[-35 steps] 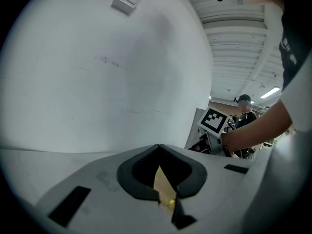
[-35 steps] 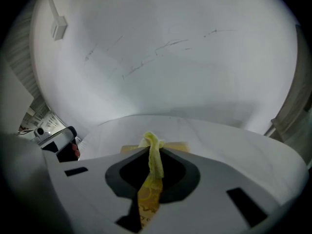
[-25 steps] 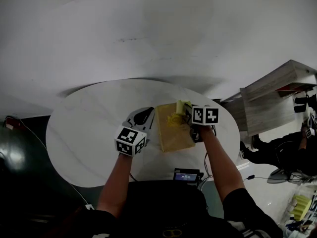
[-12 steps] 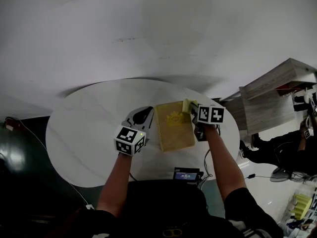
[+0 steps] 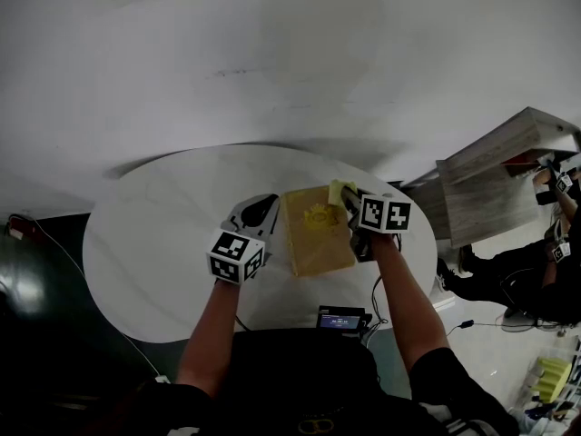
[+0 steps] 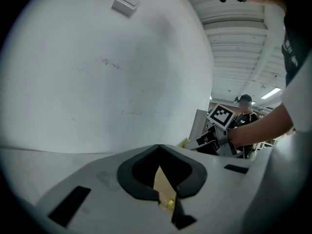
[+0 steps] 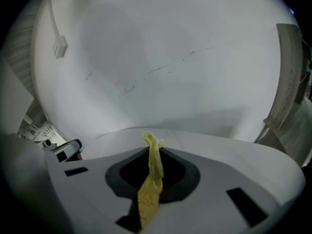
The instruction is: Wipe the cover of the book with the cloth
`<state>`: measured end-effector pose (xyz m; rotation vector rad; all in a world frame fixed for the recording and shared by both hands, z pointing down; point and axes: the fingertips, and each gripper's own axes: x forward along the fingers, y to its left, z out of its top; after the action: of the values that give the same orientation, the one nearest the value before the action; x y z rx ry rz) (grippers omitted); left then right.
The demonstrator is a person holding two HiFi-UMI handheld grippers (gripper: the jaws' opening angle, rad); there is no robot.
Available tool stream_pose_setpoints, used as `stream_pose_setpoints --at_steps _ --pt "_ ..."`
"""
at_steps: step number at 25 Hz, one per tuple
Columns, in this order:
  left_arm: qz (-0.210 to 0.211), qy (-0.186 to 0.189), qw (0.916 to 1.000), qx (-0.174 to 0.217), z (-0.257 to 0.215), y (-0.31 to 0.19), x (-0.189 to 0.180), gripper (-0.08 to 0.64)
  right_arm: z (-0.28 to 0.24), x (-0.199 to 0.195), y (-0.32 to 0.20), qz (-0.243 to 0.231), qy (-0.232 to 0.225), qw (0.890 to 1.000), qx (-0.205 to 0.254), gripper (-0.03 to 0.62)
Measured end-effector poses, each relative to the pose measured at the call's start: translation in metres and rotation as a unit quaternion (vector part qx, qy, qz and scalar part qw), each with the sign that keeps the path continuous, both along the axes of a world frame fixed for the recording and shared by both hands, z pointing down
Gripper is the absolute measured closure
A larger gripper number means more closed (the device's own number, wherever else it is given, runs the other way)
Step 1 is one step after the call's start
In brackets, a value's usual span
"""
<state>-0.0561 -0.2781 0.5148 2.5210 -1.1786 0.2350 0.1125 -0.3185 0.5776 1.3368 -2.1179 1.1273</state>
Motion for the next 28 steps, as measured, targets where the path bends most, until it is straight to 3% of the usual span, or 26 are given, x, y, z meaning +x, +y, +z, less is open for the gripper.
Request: stream_pose_setpoints --at_steps 8,14,28 --pt "-0.002 0.000 1.0000 -0.001 0.001 0.002 -0.002 0.551 -0.020 -0.057 0.016 -0.075 -0.038 0.996 0.009 0.505" --pt "-0.004 0.001 1.0000 -0.002 0.002 0.005 -0.005 0.551 -0.008 -0.089 0.036 -0.119 -0.050 0.991 -0.020 0.505" --pt "-0.013 0.001 0.9999 -0.001 0.001 0.005 -0.010 0.551 0.022 -0.110 0.053 -0.137 -0.037 0.988 -0.059 0.505"
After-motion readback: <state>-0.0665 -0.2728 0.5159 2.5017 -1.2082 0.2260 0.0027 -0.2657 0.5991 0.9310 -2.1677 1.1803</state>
